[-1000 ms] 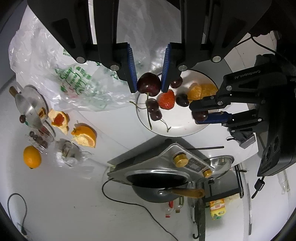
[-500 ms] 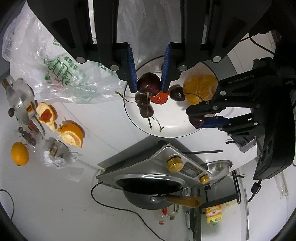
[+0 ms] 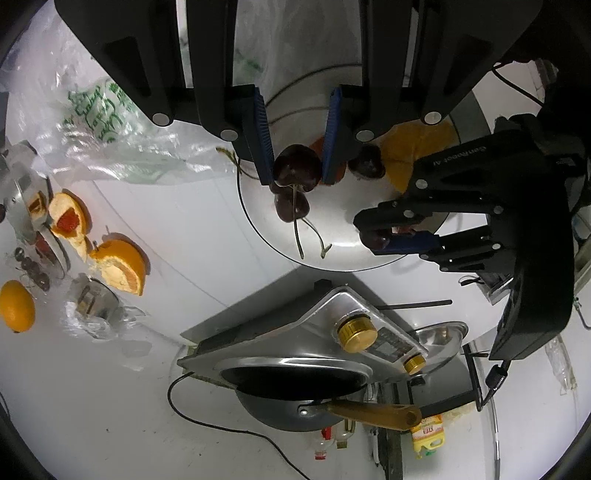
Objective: Organize fruits
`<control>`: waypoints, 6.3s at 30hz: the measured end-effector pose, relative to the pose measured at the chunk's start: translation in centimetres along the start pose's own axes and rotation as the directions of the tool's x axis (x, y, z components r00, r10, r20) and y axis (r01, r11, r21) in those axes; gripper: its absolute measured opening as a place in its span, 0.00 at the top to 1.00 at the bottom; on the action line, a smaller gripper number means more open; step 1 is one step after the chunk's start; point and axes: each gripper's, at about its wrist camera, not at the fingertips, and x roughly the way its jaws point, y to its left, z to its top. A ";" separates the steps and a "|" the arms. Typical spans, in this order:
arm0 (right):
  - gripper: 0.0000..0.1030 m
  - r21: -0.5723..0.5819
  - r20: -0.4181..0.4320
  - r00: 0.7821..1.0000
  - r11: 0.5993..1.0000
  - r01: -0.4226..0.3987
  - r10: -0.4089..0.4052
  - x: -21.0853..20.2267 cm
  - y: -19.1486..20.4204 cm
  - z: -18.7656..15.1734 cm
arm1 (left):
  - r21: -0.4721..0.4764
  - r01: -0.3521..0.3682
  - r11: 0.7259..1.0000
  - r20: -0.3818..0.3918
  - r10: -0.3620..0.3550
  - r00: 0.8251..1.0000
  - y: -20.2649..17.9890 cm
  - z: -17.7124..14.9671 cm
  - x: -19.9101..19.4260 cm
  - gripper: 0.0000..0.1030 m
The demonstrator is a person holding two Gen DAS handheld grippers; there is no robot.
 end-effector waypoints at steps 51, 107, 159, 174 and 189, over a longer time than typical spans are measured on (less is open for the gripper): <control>0.71 0.022 -0.037 0.999 0.999 -0.030 0.031 3.7 3.1 2.2 | -0.040 0.005 0.999 0.119 0.000 0.993 1.4 -1.6 -6.6 0.47; 0.60 0.179 0.391 0.891 0.969 0.171 -0.230 -24.1 2.2 -7.3 | 0.001 -0.095 0.995 0.413 0.086 0.907 -13.2 0.8 -25.4 0.06; 0.25 0.361 0.593 0.659 0.884 0.298 -0.464 -39.2 1.7 -11.0 | 0.039 -0.158 0.987 0.623 0.099 0.776 -19.6 4.2 -36.8 0.01; 0.25 0.355 0.590 0.664 0.886 0.297 -0.459 -39.0 1.5 -10.9 | 0.018 -0.164 0.986 0.629 0.117 0.769 -19.2 4.0 -36.9 0.01; 0.25 0.339 0.597 0.669 0.895 0.290 -0.443 -38.8 1.9 -10.8 | 0.019 -0.168 0.986 0.632 0.118 0.766 -19.3 3.9 -36.9 0.01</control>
